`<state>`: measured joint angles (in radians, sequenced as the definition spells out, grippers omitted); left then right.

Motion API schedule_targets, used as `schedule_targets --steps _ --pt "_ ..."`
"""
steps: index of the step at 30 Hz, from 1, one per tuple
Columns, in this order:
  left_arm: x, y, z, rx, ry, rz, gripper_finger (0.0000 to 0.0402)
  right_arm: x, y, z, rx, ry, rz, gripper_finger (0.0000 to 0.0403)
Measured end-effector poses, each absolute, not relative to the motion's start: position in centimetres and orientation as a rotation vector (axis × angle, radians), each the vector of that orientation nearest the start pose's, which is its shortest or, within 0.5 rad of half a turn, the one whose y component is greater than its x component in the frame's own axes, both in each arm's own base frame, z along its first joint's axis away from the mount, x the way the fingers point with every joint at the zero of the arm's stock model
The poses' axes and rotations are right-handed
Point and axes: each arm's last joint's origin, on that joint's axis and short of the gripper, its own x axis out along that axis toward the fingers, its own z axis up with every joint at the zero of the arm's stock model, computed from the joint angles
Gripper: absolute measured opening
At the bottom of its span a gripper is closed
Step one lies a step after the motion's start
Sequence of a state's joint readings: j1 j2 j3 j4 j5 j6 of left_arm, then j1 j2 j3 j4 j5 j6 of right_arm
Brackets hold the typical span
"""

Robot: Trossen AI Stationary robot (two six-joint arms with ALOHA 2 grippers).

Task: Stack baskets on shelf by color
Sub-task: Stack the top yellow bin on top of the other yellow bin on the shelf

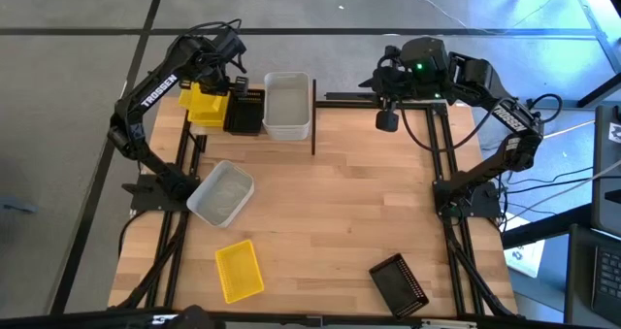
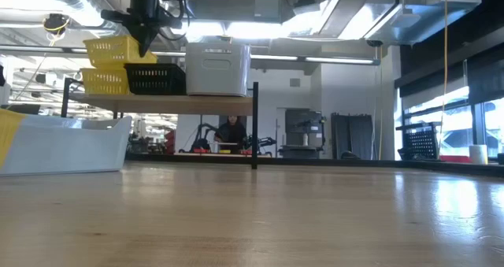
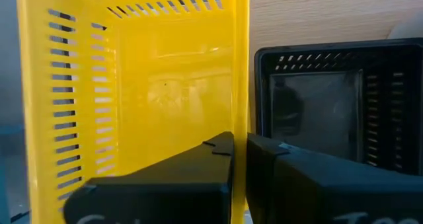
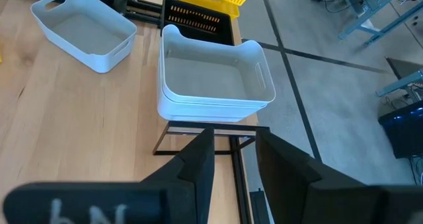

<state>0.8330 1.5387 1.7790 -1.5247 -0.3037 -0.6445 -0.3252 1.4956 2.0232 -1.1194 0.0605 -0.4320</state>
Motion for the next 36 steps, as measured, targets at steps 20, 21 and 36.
schedule_targets --steps 20,21,36 --pt "16.88 19.93 39.24 -0.833 0.966 1.401 0.0038 24.75 -8.53 48.80 -0.335 0.661 -0.240 0.0113" --pt "16.88 19.94 39.24 -0.830 0.967 1.400 0.0038 24.75 -8.53 48.80 -0.335 0.660 -0.240 0.0113" --pt "16.82 19.86 39.21 -0.833 0.981 1.395 0.0015 24.75 -8.53 48.80 -0.336 0.661 -0.240 0.0113"
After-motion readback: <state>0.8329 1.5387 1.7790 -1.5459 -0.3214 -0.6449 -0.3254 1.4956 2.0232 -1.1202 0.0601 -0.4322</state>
